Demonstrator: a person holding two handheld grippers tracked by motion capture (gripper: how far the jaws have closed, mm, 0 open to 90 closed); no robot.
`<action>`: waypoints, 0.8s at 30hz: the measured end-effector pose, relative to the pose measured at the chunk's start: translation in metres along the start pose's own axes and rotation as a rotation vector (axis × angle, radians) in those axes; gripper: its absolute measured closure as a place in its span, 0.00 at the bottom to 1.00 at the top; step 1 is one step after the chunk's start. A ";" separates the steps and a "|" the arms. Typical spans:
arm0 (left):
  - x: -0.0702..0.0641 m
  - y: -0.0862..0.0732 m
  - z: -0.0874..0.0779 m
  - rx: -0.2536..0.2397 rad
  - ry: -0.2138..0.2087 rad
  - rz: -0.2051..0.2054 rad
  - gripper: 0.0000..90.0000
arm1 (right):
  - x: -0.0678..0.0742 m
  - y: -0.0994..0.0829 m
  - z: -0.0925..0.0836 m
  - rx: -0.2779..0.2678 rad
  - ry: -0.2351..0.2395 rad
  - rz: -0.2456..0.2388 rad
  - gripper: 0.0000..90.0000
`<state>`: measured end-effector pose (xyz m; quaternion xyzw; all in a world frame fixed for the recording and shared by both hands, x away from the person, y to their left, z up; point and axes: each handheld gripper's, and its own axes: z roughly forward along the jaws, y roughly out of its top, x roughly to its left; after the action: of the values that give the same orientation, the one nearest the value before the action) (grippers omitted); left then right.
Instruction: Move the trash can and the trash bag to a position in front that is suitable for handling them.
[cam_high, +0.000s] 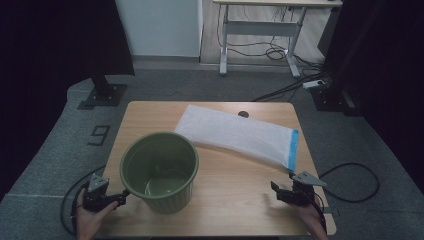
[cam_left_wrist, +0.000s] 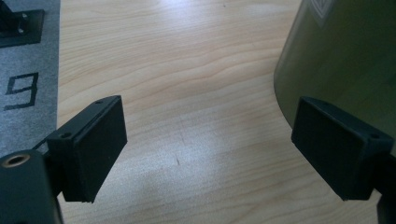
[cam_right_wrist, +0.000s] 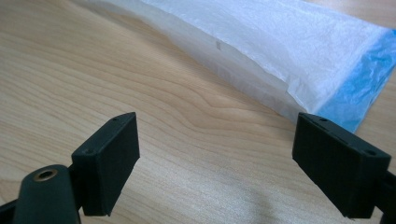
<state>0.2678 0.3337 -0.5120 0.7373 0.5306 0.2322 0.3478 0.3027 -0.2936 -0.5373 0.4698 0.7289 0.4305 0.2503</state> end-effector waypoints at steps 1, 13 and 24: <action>0.000 -0.001 -0.002 -0.002 -0.009 0.006 0.11 | -0.001 0.000 0.000 0.001 0.000 0.008 0.16; -0.017 -0.012 -0.033 -0.075 -0.168 0.091 0.10 | -0.013 0.007 0.001 -0.029 -0.025 0.041 0.17; -0.055 0.001 -0.019 -0.102 -0.397 0.260 0.10 | -0.008 0.006 0.006 -0.010 -0.031 0.005 0.18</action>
<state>0.2368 0.2866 -0.4979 0.8120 0.3399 0.1519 0.4494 0.3139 -0.2971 -0.5357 0.4768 0.7216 0.4276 0.2629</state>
